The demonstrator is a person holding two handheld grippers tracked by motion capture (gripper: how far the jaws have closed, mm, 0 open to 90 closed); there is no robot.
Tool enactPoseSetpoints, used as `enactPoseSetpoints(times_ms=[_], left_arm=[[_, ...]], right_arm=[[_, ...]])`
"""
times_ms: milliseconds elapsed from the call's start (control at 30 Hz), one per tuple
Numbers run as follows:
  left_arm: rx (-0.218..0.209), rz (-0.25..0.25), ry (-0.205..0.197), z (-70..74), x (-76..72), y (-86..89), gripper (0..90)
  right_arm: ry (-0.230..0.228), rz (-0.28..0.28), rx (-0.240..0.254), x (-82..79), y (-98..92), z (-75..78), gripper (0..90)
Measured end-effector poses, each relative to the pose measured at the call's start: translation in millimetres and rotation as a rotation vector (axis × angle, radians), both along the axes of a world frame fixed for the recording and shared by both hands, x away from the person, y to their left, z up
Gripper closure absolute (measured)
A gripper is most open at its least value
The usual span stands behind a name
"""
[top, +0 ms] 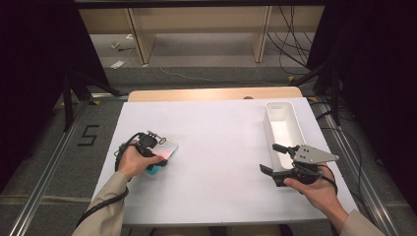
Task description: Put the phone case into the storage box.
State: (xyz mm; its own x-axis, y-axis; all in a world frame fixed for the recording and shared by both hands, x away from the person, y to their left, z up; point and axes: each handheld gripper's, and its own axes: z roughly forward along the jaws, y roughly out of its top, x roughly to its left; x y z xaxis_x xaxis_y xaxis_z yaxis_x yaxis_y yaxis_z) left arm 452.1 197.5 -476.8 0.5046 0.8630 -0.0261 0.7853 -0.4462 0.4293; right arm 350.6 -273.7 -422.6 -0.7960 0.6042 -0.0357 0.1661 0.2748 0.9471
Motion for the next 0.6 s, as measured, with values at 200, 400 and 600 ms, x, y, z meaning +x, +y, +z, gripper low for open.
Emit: enactPoseSetpoints(times_ms=[200,400,600], left_arm=[[-0.022,0.011,-0.014,0.7,-1.7,2.3,17.2],[-0.044,0.005,-0.050,6.4,-4.2,-0.5,17.1],[-0.093,0.015,-0.108,15.5,-7.3,-1.3,17.1]], right_arm=[[0.000,0.000,0.004,0.3,-0.6,-0.1,16.9],[0.002,-0.003,0.004,0.3,-0.7,0.0,16.9],[-0.001,-0.008,0.008,0.6,-0.8,0.3,16.8]])
